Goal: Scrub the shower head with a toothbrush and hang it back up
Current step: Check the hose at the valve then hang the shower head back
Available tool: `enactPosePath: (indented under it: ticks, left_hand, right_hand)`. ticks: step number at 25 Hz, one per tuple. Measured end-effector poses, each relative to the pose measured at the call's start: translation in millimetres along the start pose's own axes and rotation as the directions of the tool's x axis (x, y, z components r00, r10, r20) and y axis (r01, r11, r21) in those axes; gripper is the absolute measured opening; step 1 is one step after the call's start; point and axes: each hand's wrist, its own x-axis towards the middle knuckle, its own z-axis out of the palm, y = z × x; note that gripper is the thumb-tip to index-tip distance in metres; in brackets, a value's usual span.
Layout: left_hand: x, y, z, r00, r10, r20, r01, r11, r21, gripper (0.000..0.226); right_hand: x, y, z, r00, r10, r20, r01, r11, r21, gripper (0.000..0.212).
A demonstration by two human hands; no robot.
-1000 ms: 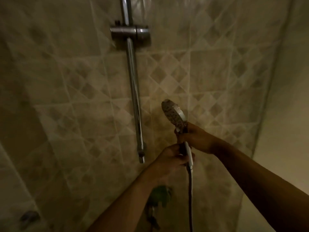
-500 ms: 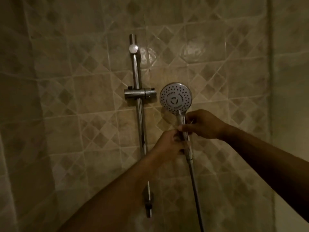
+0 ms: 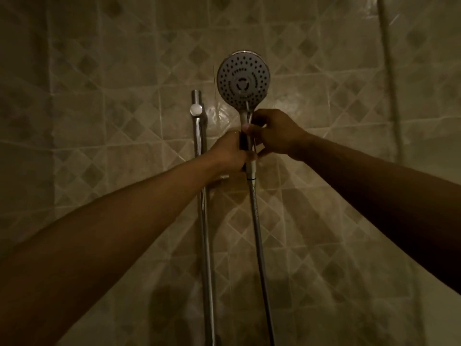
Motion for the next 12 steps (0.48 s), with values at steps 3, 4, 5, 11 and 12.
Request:
enactPosePath:
  ticks: [3, 4, 5, 11, 12]
  left_hand:
    - [13.9, 2.7, -20.1, 0.997, 0.029, -0.065, -0.019, 0.988, 0.154, 0.027]
    - [16.2, 3.6, -25.6, 0.994, 0.053, -0.099, -0.031, 0.977, 0.213, 0.029]
    - [19.5, 3.7, -30.5, 0.99, 0.063, -0.124, -0.033, 0.973, 0.23, 0.03]
    - [31.3, 1.3, -50.9, 0.991, -0.039, -0.129, 0.066, 0.975, 0.214, 0.025]
    - [31.4, 1.5, -52.3, 0.99, -0.041, -0.133, 0.067, 0.978, 0.196, 0.028]
  right_hand:
    - [18.7, -13.7, 5.2, 1.0, -0.017, -0.016, 0.018, 0.999, 0.034, 0.026]
    - [24.4, -16.9, 7.5, 1.0, -0.013, -0.019, 0.014, 0.999, 0.046, 0.027]
    - [29.5, -20.3, 10.0, 1.0, -0.011, -0.021, 0.012, 0.999, 0.05, 0.027]
    - [49.2, -32.6, 25.1, 0.996, -0.069, -0.062, 0.069, 0.998, -0.011, 0.026]
    - [51.2, -34.1, 26.5, 0.995, -0.075, -0.059, 0.075, 0.997, -0.011, 0.026]
